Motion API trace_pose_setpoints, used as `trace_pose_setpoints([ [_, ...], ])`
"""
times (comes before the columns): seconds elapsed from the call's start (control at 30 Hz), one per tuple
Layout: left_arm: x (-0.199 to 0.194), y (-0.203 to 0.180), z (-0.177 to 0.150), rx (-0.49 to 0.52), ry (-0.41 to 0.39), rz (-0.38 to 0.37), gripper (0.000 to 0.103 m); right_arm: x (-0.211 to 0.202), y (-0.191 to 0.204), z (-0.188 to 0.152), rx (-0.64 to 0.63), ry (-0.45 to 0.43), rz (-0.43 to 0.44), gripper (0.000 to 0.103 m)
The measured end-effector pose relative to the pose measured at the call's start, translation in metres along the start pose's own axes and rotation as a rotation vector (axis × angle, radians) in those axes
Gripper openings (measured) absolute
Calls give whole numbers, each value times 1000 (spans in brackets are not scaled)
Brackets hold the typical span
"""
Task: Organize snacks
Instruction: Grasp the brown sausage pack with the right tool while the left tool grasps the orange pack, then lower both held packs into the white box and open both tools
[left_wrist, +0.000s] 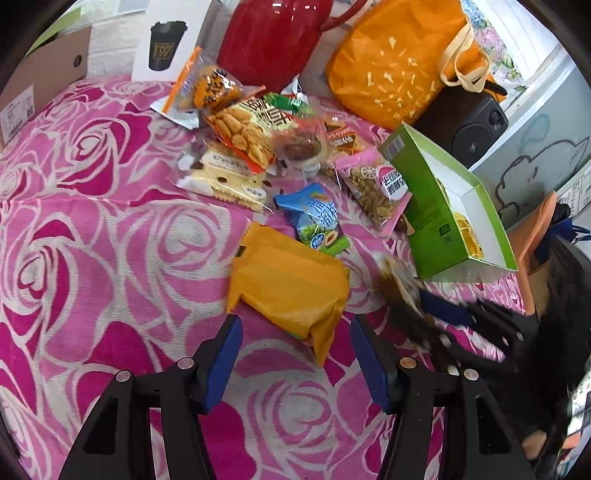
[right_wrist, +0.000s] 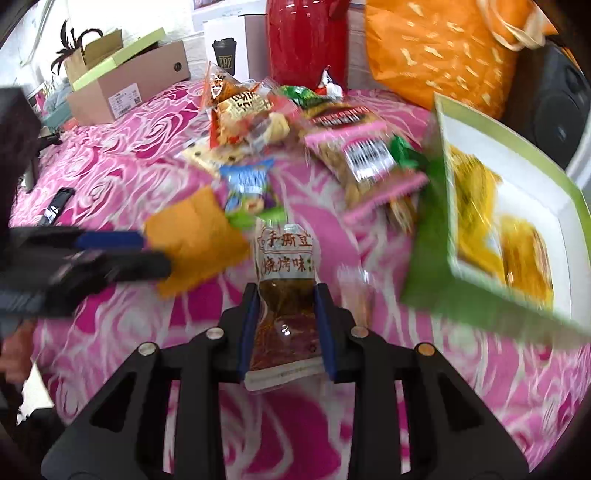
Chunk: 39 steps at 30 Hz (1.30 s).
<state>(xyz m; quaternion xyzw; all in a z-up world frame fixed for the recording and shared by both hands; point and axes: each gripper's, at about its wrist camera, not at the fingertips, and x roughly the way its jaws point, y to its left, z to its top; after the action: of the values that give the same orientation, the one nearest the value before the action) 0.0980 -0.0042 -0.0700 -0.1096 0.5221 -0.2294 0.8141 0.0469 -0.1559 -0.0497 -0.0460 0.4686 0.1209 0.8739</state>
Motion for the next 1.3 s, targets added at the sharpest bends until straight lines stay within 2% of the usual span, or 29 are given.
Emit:
trace_pose_setpoints([
  [0.07,6,-3,5,-26,12,0,62,-9,-3,-11,15,-11,0,31],
  [0.1,9,-5,9,-44,14,2,63,-15,-5,-16,27,-18,-1,28],
  [0.17,16,-9,15,-70,12,28,70,-20,-8,-19,41,-30,-9,28],
  [0.33,32,-25,27,-10,3,90,70,-25,-16,-21,59,-46,0,28],
  [0.47,28,-24,23,6,13,91,70,-23,-12,-22,40,-50,36,28],
  [0.6,27,-16,27,-38,8,102,70,-14,-3,-18,-13,-51,63,49],
  [0.73,31,-17,31,-3,-3,122,67,-1,7,-16,-69,-41,114,65],
  [0.77,31,-18,30,11,-10,126,64,6,8,-17,-77,-33,100,65],
  [0.8,31,-19,29,29,-11,129,50,11,9,-17,-78,-20,90,63],
  [0.83,32,-21,28,47,-10,133,48,13,9,-16,-76,-20,76,47],
  [0.87,29,-22,26,57,-17,132,47,11,9,-16,-69,-30,53,37],
  [0.93,25,-22,25,60,-20,119,45,4,4,-12,-19,-47,115,37],
  [1.07,-1,-18,21,54,-58,98,44,-17,6,-9,-14,-99,116,37],
  [1.2,-41,-13,23,38,-132,83,44,-40,-2,-7,24,-162,146,37],
  [1.3,-67,-17,30,44,-178,43,44,-60,-11,-1,63,-220,169,37],
])
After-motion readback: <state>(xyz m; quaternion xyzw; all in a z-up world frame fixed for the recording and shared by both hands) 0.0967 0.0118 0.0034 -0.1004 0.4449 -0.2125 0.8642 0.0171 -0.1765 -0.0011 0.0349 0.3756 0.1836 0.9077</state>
